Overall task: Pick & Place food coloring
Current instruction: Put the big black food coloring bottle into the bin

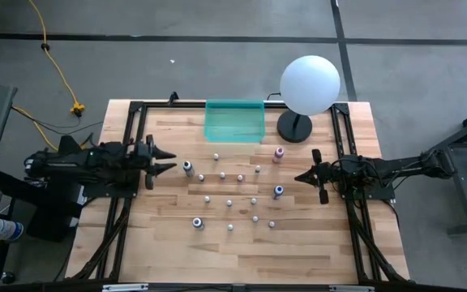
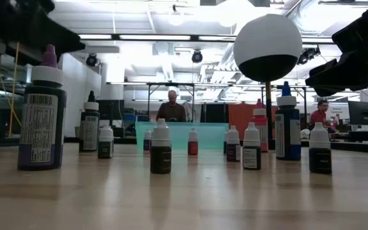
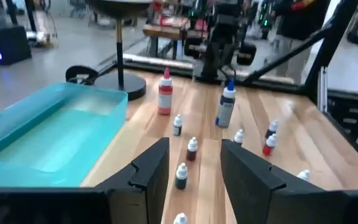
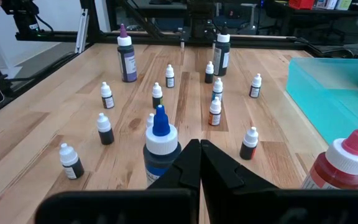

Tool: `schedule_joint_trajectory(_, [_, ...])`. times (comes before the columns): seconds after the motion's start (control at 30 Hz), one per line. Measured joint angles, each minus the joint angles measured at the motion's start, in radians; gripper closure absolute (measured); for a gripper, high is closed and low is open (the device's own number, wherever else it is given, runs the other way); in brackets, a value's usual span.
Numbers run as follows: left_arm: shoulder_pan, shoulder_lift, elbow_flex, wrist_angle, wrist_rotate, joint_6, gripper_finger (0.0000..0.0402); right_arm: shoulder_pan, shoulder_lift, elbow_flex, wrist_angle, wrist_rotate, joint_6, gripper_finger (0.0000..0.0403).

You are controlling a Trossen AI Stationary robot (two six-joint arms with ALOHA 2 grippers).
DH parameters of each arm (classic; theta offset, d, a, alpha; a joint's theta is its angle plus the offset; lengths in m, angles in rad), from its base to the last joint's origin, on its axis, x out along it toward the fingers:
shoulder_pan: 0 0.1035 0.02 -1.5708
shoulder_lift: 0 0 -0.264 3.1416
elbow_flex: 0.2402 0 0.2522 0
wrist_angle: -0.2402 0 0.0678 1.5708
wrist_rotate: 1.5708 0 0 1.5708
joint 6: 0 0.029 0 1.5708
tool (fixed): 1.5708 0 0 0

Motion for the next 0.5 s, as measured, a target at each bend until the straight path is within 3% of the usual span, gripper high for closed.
schedule_joint_trajectory(0.17, [0.0, 0.18, 0.196, -0.123, 0.001, 0.0, 0.0262, 0.0, 0.0, 0.0, 0.0, 0.0, 0.0, 0.0402])
schedule_joint_trajectory(0.5, [0.0, 0.483, 0.597, -0.538, 0.007, 0.016, 0.0253, 0.0, 0.0, 0.0, 0.0, 0.0, 0.0, 0.0402])
